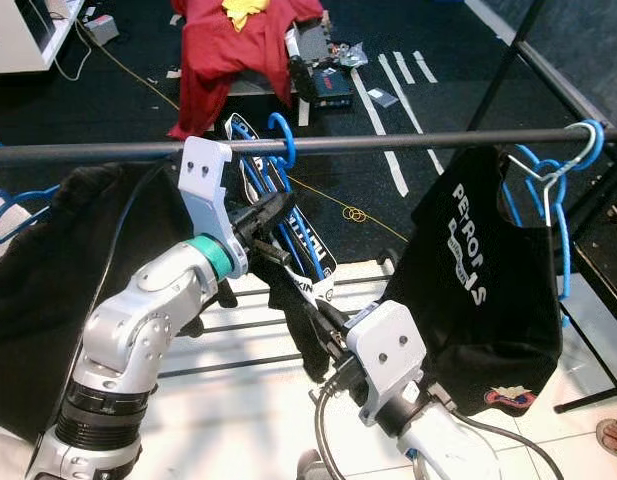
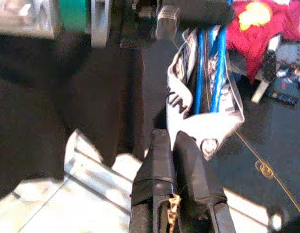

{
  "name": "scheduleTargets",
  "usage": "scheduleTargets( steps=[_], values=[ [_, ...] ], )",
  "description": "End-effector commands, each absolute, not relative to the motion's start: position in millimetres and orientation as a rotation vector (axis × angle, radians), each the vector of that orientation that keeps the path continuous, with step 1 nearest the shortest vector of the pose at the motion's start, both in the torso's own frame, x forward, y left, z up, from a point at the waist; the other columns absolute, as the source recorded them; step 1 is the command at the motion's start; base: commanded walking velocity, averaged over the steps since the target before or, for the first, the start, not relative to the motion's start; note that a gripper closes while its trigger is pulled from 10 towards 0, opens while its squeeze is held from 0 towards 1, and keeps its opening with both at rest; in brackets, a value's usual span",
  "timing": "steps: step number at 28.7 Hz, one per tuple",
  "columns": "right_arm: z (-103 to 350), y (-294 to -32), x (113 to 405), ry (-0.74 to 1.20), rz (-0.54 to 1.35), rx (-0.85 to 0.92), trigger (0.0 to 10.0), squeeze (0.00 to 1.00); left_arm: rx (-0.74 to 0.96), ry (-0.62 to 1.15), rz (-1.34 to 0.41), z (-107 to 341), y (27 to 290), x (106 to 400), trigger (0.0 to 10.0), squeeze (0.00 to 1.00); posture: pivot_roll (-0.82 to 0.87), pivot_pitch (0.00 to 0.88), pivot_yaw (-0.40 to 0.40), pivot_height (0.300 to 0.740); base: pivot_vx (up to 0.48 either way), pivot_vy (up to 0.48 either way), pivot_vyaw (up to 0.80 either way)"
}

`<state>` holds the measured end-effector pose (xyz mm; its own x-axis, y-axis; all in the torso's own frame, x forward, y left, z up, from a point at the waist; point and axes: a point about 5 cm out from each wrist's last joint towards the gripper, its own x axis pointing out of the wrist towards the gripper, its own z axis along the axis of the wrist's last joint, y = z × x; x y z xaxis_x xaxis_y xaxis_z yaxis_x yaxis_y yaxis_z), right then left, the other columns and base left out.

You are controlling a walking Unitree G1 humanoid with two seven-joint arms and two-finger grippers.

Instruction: Hang hanger

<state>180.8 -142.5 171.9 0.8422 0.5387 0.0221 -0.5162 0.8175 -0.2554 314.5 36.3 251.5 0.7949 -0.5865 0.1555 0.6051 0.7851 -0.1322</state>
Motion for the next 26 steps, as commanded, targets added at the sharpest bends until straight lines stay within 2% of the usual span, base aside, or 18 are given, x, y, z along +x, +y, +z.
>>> scheduleTargets(
  steps=[1, 8, 14, 17, 19, 25, 26],
  values=[
    [167, -144, 176, -0.059, 0.567, -0.248, 10.0, 0.00, -0.177, -0.110, -0.645, 250, 36, 314, 0.0, 0.00, -0.16, 0.188, 0.068, 0.740, 0.000, 0.000, 0.00],
    [127, -160, 147, 0.161, 0.511, -0.203, 10.0, 0.00, -0.176, -0.111, -0.658, 250, 34, 315, 0.0, 0.00, -0.17, 0.189, 0.069, 0.740, 0.000, 0.000, 0.00],
    [113, -176, 144, 0.197, 0.379, -0.212, 10.0, 0.00, -0.174, -0.110, -0.661, 250, 33, 315, 0.0, 0.00, -0.18, 0.189, 0.067, 0.740, 0.000, 0.000, 0.00],
    [141, -197, 177, 0.030, 0.234, -0.265, 10.0, 0.00, -0.171, -0.107, -0.661, 249, 35, 315, 0.0, 0.00, -0.18, 0.184, 0.080, 0.740, 0.000, 0.000, 0.00],
    [164, -194, 194, -0.069, 0.234, -0.270, 10.0, 0.00, -0.169, -0.104, -0.665, 248, 34, 314, 0.0, 0.00, -0.18, 0.181, 0.082, 0.740, 0.000, 0.000, 0.00],
    [172, -179, 197, -0.108, 0.314, -0.276, 10.0, 0.00, -0.168, -0.108, -0.662, 249, 34, 314, 0.0, 0.00, -0.17, 0.181, 0.072, 0.740, 0.000, 0.000, 0.00],
    [168, -176, 196, -0.094, 0.338, -0.272, 10.0, 0.70, -0.169, -0.109, -0.658, 249, 34, 315, 0.0, 0.00, -0.17, 0.181, 0.072, 0.740, 0.000, 0.000, 0.00]
  ],
)
